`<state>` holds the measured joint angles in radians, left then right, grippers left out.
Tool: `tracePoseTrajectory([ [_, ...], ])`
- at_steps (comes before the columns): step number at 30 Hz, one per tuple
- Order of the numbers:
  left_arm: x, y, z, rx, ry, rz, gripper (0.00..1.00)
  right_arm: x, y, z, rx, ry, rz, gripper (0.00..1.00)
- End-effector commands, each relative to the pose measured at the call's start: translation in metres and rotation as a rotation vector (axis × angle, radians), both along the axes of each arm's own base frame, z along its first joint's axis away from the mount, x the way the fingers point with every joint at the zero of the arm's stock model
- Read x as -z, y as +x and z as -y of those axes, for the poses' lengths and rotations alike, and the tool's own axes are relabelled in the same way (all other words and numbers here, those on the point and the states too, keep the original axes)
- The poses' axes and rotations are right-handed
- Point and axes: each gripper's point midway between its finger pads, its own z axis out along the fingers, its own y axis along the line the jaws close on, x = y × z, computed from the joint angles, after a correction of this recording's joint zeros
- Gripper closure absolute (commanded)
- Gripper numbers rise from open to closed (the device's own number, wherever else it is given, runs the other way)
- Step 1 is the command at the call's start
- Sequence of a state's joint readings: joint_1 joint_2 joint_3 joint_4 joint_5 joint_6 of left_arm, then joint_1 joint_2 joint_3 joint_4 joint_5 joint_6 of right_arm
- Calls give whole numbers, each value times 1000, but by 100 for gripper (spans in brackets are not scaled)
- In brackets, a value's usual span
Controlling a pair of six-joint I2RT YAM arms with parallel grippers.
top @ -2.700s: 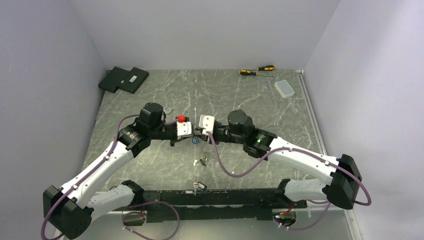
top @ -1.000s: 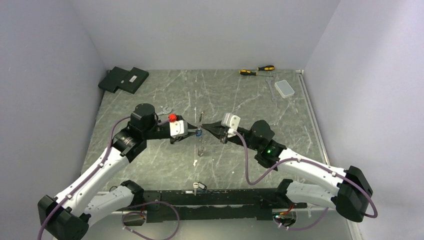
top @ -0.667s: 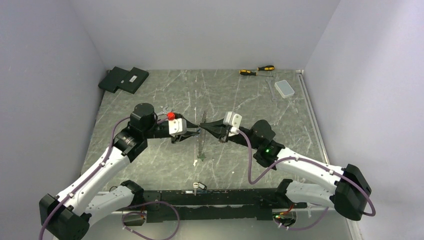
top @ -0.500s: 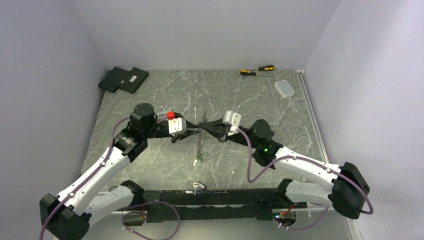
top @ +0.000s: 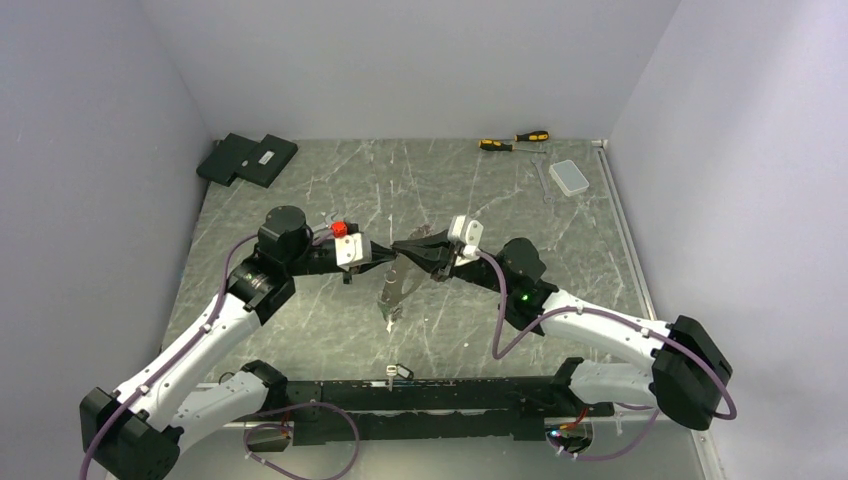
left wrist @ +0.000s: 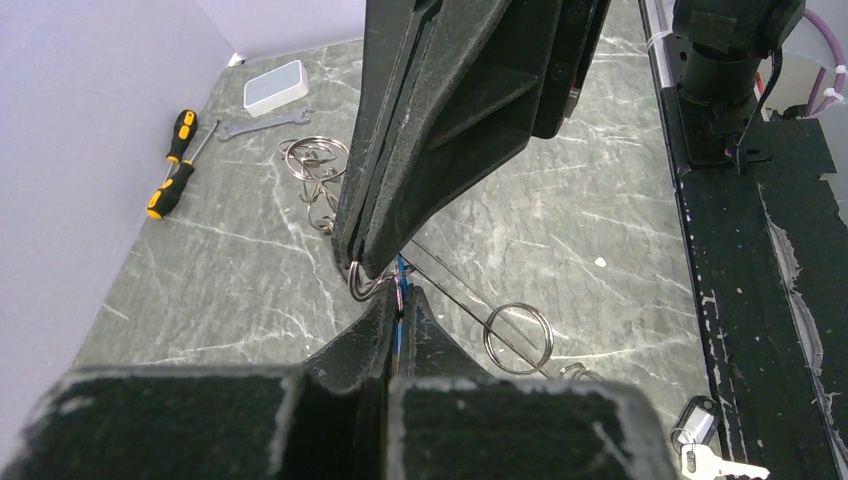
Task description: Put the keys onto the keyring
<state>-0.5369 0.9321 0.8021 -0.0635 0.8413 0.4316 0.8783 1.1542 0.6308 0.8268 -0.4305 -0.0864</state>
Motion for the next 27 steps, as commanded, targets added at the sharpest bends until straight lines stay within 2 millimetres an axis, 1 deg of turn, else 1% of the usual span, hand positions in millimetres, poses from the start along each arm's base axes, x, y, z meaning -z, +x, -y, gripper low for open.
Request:
tracePoseTrajectory([
  [1,-7,-10,4,57,-23,9,100,-47,-10,2,-40,144,91,100],
  [11,-8,-10,2,49,-27,28,100,-47,-11,5,-33,149,95,100],
  [12,-8,-9,1,45,-22,28,98,-47,-11,6,-32,147,95,100],
  [15,-8,-6,-3,17,-10,47,84,-46,-11,8,-24,144,94,100],
  [17,-9,-4,-6,-7,-4,64,79,-44,-11,9,-20,137,91,100],
  [24,-15,0,-17,-56,1,109,79,-38,-13,15,-11,118,79,100],
  [27,-20,0,-20,-66,-12,118,78,-36,-15,16,-19,110,71,100],
])
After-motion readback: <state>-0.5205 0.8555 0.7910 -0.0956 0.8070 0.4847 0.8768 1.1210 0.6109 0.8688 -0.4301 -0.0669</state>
